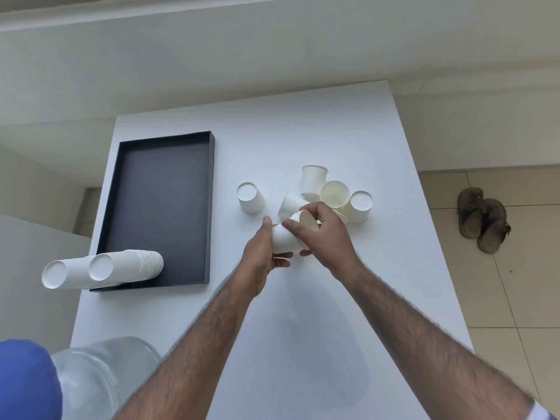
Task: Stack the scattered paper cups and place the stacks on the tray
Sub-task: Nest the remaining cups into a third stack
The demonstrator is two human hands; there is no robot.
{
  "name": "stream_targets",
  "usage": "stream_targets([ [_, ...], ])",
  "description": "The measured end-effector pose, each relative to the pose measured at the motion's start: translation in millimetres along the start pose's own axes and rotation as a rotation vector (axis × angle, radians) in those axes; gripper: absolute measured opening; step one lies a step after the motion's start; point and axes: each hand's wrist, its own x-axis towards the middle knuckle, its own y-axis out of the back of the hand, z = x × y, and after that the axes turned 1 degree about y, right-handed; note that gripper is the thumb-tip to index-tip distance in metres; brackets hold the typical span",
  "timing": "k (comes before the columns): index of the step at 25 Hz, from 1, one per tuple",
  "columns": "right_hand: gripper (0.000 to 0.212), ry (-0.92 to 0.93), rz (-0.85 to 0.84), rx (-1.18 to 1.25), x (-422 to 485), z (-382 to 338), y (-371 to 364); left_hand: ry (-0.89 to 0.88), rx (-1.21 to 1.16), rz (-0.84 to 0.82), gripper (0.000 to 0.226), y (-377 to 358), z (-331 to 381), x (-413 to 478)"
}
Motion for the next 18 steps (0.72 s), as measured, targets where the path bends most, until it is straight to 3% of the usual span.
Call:
stream_targets([
  [3, 0.048, -0.004, -0.025, -0.019, -4.6, 9.1, 3.4, -0.079, 0.117, 0.037, 0.060, 3.9, 9.0, 14.4],
  [6, 0.053, -0.017, 0.051, 0.011, -10.7, 18.3, 11.6, -0.427, 0.480, 0.384, 0.044, 29.2, 29.5, 50.0],
  [7, 0.057, -0.018, 0.066, 0.005, -13.7, 21.7, 15.1, -0.467, 0.622, 0.420, 0.053, 37.4, 37.6, 63.3],
  [9, 0.066, -0.011, 0.084, -0.028, -21.8, 28.0, 20.1, -0.439, 0.857, 0.361, 0.078, 45.3, 46.8, 86.5],
  [11, 0.074, -0.018, 0.101, -0.057, -30.1, 33.1, 23.4, -0.410, 1.025, 0.300, 0.082, 43.1, 46.0, 103.5],
  [14, 0.080, -0.028, 0.119, -0.065, -39.0, 37.0, 30.4, -0.402, 1.015, 0.344, 0.065, 47.0, 43.2, 114.6],
  [18, 0.080, -0.028, 0.145, 0.025, -43.7, 32.2, 40.0, -0.428, 0.676, 0.391, 0.053, 70.5, 30.1, 77.1],
])
